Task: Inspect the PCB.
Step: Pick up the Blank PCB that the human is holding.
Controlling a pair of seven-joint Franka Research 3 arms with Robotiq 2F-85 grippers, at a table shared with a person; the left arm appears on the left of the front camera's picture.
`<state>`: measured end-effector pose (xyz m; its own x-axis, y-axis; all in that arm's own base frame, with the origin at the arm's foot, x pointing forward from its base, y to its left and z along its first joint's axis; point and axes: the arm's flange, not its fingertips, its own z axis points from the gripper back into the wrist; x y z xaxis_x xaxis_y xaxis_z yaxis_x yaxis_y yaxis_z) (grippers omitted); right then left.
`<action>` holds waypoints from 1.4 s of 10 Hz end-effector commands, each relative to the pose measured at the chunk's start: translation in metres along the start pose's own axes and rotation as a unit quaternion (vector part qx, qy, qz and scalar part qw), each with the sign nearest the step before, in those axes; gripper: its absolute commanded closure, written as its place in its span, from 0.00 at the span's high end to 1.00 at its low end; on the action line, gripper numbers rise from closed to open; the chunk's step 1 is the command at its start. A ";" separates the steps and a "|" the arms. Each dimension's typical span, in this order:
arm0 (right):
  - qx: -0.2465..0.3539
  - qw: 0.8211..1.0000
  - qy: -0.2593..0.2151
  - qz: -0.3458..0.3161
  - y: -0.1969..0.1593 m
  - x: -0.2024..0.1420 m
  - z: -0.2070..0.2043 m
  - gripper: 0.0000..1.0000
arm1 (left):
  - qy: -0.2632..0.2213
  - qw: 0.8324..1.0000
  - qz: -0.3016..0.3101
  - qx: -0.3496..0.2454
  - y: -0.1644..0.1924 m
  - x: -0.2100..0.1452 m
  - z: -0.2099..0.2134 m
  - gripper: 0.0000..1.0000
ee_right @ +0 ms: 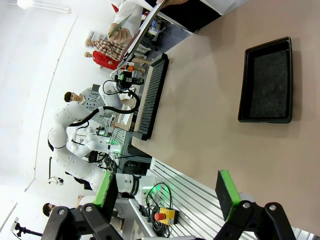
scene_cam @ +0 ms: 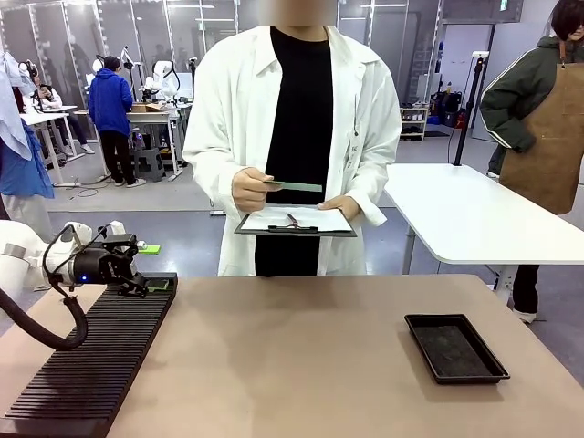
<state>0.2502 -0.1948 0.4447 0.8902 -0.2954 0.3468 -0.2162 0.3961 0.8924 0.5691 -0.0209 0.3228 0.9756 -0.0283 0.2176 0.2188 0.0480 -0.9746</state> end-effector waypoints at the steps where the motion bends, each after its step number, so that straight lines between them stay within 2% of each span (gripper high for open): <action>1: 0.005 1.000 -0.004 0.010 0.000 0.001 0.001 1.00 | 0.025 0.999 -0.002 0.024 -0.035 -0.026 0.021 1.00; 4: 0.005 1.000 -0.004 0.010 0.000 0.001 0.001 1.00 | 0.049 0.998 0.012 0.040 -0.071 -0.084 0.066 1.00; 10: 0.005 1.000 -0.004 0.010 0.000 0.001 0.001 1.00 | -0.008 1.000 -0.014 0.009 -0.109 -0.231 0.190 1.00; 12: 0.005 1.000 -0.004 0.010 0.000 0.001 0.001 1.00 | -0.038 0.999 -0.030 0.005 -0.106 -0.260 0.204 1.00; 14: 0.005 1.000 -0.004 0.010 0.000 0.001 0.001 1.00 | -0.064 0.997 -0.046 0.008 -0.109 -0.266 0.205 1.00</action>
<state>0.2507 -0.1945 0.4442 0.8913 -0.2945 0.3448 -0.2144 0.3963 0.8927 0.2901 0.1943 0.3772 0.9571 0.0794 0.2787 0.2743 0.0619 -0.9596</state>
